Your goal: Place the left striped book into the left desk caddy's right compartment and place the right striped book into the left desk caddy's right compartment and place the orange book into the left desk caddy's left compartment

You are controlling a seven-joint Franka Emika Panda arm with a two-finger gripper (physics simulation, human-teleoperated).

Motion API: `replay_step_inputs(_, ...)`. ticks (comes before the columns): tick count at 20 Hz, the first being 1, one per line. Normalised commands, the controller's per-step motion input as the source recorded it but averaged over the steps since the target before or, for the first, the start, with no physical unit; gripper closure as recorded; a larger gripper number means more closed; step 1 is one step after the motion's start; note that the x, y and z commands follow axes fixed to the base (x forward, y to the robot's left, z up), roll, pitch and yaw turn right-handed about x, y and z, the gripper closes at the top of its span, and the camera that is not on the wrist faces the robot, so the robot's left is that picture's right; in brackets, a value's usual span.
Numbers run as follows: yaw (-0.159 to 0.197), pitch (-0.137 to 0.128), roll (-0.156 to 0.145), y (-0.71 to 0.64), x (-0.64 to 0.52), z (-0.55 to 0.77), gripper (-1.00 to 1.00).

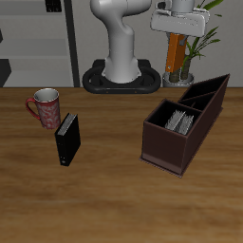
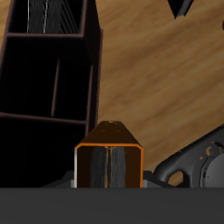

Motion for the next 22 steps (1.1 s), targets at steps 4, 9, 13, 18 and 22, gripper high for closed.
replay_step_inputs(4,0.042,-0.029,0.068,0.33,-0.05,0.04,1.00)
replay_step_inputs(9,0.002,0.014,0.052,0.28,0.13,0.03,1.00)
replay_step_inputs(13,0.014,0.012,0.032,0.22,0.15,0.00,1.00)
replay_step_inputs(18,-0.004,0.026,0.028,0.27,0.22,-0.01,1.00)
replay_step_inputs(22,0.016,0.007,0.026,0.16,0.12,0.00,1.00)
